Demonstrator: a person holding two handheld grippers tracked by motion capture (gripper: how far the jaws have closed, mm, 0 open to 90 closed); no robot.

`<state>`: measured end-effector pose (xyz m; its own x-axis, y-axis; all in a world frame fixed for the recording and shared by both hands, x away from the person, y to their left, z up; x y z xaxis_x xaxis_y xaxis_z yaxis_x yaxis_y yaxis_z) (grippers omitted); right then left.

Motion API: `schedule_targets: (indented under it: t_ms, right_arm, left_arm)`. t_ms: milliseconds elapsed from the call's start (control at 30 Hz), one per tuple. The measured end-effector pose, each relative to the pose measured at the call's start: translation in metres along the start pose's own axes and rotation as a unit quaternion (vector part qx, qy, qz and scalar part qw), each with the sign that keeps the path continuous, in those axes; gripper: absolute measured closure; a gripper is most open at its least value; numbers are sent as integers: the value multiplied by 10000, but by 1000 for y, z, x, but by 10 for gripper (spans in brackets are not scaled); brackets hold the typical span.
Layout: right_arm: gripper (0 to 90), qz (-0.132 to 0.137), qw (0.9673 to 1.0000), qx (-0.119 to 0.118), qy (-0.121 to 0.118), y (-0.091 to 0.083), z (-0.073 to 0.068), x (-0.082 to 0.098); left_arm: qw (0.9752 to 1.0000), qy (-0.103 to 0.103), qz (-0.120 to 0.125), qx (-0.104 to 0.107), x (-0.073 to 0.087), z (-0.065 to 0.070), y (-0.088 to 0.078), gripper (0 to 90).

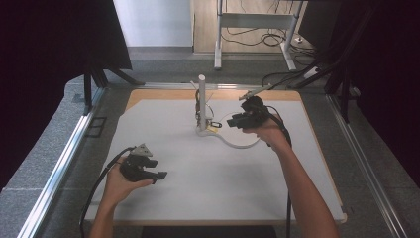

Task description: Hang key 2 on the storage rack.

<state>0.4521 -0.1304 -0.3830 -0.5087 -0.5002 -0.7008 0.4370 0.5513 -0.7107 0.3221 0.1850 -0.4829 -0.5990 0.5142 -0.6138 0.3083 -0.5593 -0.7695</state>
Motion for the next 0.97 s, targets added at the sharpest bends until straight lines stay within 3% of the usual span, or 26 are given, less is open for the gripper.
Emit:
schedule_targets:
  t_ms: [167,433,667,900,967]
  right_arm:
    - [632,252,9996,-45,70,-6,-5,35]
    - [609,336,9991,-69,230,-6,-11,89]
    - [581,388,9985,-108,369,-1,-14,114]
    - [471,561,9970,211,491,-3,-8,125]
    - [432,526,9963,435,518,-4,-3,135]
  left_arm:
    - [10000,-1,-34,-16,1,1,2,387]
    - [10000,-21,-78,-28,1,4,5,386]
    - [9999,-7,-134,-55,3,5,8,385]
    - [9999,-46,-81,-85,2,4,6,383]
    - [9999,-80,-81,-103,3,4,6,383]
Point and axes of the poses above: each handheld gripper's, and its own axes: y roughly forward along the jaws, x roughly out of its underside, z roughly to its right, the point moved 5 cm from there along y, roughly forward along the jaws, and after that the axes turned 3 degrees about x, right-handed, at the moved point
